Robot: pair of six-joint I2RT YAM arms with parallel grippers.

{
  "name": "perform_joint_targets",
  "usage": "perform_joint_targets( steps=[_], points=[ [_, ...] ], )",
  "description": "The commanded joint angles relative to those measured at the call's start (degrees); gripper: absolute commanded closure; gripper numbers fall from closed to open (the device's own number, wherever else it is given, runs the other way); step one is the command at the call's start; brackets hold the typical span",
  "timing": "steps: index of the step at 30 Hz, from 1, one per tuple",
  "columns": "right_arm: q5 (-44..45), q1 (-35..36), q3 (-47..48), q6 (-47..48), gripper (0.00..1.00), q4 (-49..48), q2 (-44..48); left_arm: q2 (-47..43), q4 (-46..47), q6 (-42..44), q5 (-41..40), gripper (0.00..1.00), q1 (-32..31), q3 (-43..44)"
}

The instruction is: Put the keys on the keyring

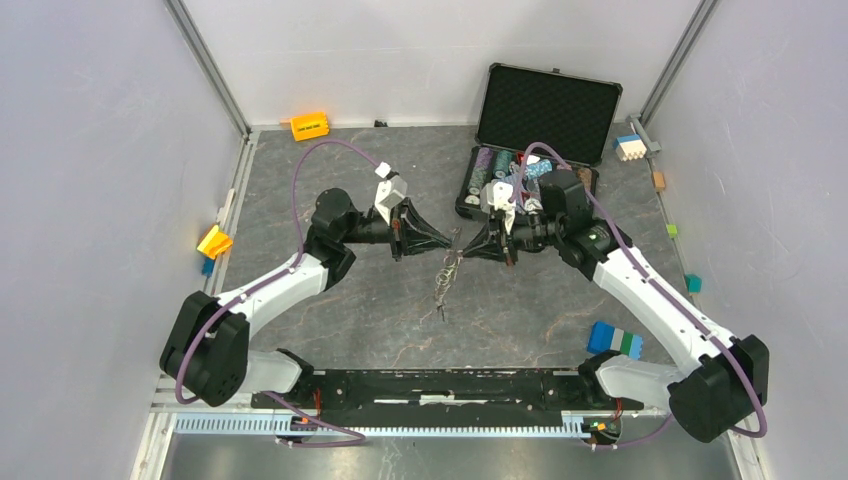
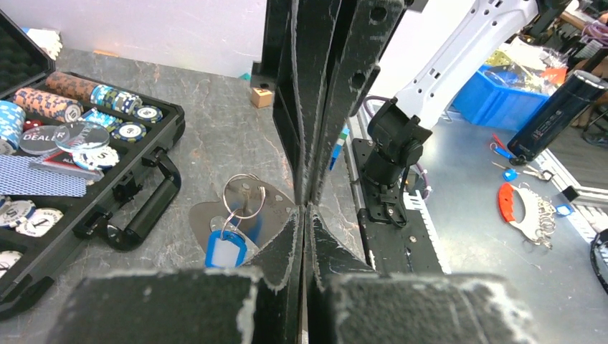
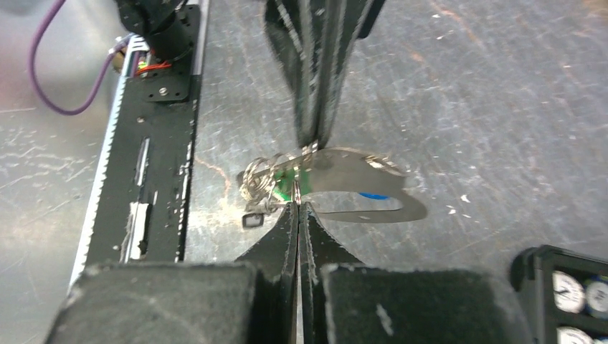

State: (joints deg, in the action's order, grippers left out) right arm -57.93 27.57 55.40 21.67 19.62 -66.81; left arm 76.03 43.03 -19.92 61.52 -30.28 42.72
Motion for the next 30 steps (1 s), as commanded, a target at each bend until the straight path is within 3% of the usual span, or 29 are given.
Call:
perform_joint_targets(
  steps=[1,13,21,30],
  points=[
    [6.1,-0.3,5.0,-2.1,1.0,-0.7,0.7,-1.0,0.1,-4.3,-2.5,0.98,0.1,1.8],
    [7.0,-0.3,6.5,-7.9,1.0,-2.7,-1.6,-0.9,-9.2,-1.3,-9.3,0.98,0.1,4.1],
    [13.2,-1.4,5.5,-16.5,1.0,-6.8,-3.5,-1.3,-29.5,4.9,-20.3,0.98,0.0,11.6],
    [11.7,-1.7,5.3,-18.2,1.0,-8.6,-5.3,-1.7,-30.0,7.3,-17.9,0.98,-0.6,11.4]
  ],
)
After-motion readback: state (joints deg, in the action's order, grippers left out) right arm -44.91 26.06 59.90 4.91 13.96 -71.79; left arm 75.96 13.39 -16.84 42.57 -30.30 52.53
